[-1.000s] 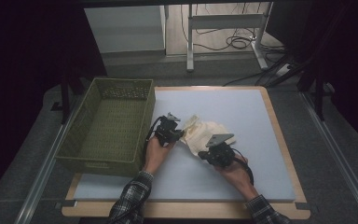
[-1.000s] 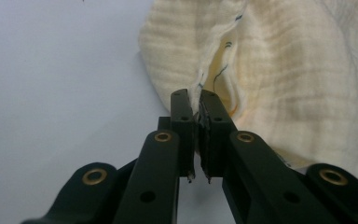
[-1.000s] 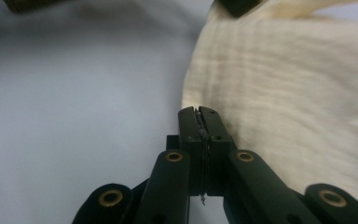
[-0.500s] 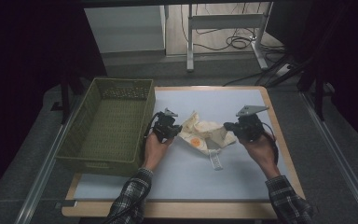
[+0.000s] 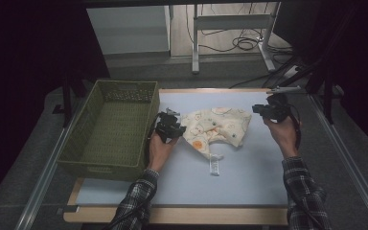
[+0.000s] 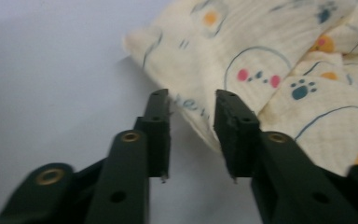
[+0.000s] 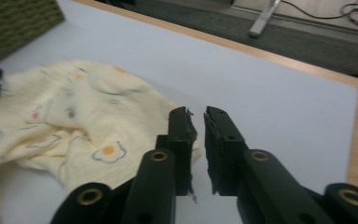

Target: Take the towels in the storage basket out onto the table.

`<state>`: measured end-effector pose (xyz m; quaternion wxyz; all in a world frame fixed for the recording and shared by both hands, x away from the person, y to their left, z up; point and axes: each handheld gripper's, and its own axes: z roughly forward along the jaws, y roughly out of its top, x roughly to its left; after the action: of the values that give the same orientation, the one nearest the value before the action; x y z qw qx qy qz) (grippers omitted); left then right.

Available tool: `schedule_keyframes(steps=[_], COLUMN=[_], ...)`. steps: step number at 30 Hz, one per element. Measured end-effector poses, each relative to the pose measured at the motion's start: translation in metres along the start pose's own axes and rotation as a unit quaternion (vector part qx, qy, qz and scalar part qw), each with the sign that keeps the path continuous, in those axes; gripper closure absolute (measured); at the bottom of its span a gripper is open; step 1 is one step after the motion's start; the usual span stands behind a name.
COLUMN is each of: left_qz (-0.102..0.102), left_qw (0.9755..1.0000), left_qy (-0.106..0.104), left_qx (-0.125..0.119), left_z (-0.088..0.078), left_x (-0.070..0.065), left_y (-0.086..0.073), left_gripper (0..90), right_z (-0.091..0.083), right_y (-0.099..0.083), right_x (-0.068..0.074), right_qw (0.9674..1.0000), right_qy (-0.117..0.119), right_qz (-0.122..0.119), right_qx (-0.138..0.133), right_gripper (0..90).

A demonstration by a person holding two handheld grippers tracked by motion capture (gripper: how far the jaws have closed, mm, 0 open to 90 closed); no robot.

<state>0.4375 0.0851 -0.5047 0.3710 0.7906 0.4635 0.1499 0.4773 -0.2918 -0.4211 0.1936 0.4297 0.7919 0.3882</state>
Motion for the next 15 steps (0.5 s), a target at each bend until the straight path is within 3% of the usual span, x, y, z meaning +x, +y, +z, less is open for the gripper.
schedule_keyframes(steps=[2, 4, 8, 13, 15], left_qz=[0.006, 0.008, 0.032, 0.048, 0.05], left_qw=[1.0, 0.9999, 0.9988, 0.9962, 0.9949], left_qy=[0.0, -0.012, -0.036, -0.072, -0.086], left_qx=[-0.004, -0.007, -0.003, 0.009, 0.017], left_z=[-0.004, -0.008, -0.016, -0.022, -0.02], left_x=[-0.004, -0.008, -0.022, -0.039, -0.045], left_y=[0.002, 0.004, 0.003, -0.002, -0.005], left_gripper=[59.7, 57.3, 54.6, 48.7, 40.7], right_z=[-0.003, -0.005, -0.006, -0.002, 0.003], right_y=[-0.008, -0.016, -0.041, -0.071, -0.082], right_x=[0.003, 0.007, 0.026, 0.041, 0.044], right_qw=[0.9999, 0.9996, 0.9973, 0.9946, 0.9936], right_qy=[0.013, 0.024, 0.058, 0.079, 0.088], right_qz=[-0.002, -0.009, -0.033, -0.045, -0.044], right_qx=[0.001, 0.007, 0.03, 0.051, 0.056], right_gripper=[76.5, 76.2, 75.5, 70.6, 66.5])
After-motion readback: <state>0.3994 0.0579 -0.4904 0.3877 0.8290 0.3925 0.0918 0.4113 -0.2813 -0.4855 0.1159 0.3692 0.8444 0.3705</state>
